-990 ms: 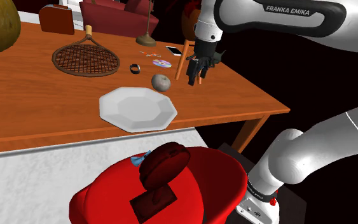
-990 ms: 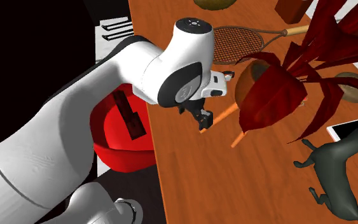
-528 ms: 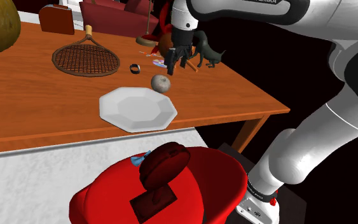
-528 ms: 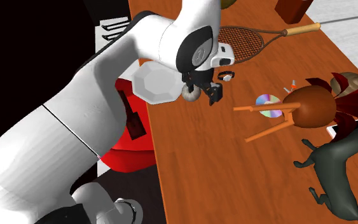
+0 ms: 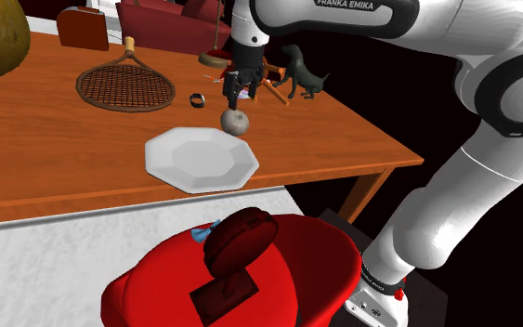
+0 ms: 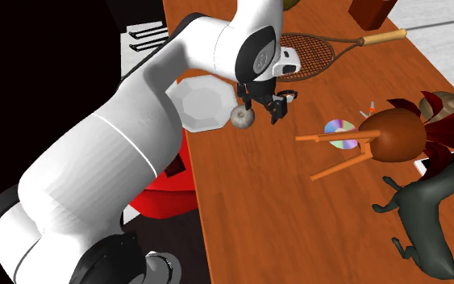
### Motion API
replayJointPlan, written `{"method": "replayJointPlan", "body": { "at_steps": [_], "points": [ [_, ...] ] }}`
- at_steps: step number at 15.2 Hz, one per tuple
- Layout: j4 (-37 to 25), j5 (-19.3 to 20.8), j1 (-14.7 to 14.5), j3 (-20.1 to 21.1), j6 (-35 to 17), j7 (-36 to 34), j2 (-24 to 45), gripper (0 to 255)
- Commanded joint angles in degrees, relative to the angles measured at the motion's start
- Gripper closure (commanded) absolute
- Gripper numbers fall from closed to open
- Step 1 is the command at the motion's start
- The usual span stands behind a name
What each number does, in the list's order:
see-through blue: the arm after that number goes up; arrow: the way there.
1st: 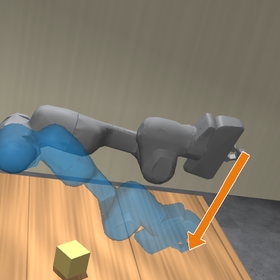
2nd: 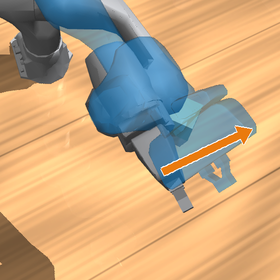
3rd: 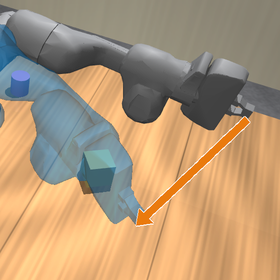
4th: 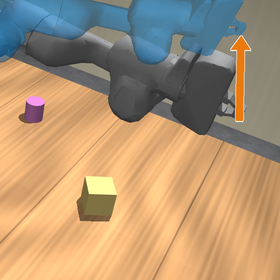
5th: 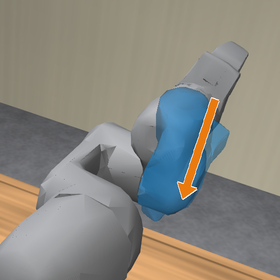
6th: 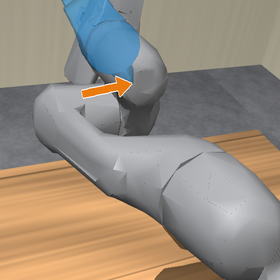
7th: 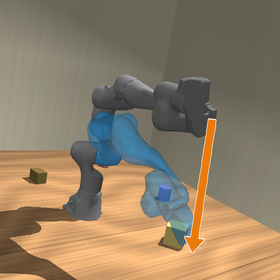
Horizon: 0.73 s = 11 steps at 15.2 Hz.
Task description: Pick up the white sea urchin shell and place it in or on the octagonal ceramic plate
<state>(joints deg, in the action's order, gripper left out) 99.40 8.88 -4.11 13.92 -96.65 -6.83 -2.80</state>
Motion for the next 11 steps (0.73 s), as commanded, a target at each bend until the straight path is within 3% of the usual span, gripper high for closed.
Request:
{"method": "replayJointPlan", "body": {
  "at_steps": [1, 10, 11],
  "points": [
    [1.64, 0.03, 0.05, -0.06, -1.61, -0.10, 0.05, 0],
    [2.93, 0.05, 0.16, -0.12, -2.83, -0.12, -0.04, 0],
    [2.54, 0.13, 0.10, -0.04, -2.69, -0.26, 0.21, 255]
  ]
}}
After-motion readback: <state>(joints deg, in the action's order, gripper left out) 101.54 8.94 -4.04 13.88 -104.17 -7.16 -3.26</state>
